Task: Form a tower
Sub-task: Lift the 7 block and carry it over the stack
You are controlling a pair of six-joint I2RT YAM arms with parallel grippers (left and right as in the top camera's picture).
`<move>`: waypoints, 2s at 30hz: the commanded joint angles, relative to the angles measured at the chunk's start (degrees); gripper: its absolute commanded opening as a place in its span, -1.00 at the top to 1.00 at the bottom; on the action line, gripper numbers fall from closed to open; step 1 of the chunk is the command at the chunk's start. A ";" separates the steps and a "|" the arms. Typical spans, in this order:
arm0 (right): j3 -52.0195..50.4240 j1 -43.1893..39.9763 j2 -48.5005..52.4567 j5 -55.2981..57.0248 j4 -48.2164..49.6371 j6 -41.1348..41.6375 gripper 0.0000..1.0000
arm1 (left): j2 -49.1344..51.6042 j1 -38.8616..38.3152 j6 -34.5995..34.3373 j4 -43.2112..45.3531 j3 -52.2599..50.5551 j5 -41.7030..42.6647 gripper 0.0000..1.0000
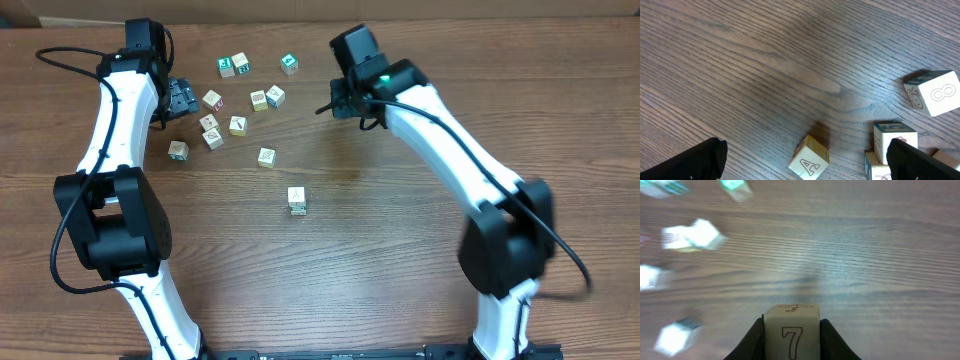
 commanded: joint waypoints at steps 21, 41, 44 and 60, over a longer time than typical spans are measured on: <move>-0.15 18.78 -12.90 -1.99 -17.66 24.20 0.63 | 0.55 -0.15 0.63 -0.09 0.26 0.22 -0.99; -12.90 23.58 -12.85 4.94 -6.88 33.24 0.85 | 0.55 -0.15 0.63 -0.09 0.26 0.22 -0.99; -13.09 23.58 -12.81 5.64 -6.27 34.25 0.87 | 0.55 -0.17 0.63 -0.09 0.26 0.22 -0.99; -13.44 23.58 -8.39 5.90 -5.51 34.40 0.83 | 0.55 -0.22 0.63 -0.09 0.26 0.22 -0.99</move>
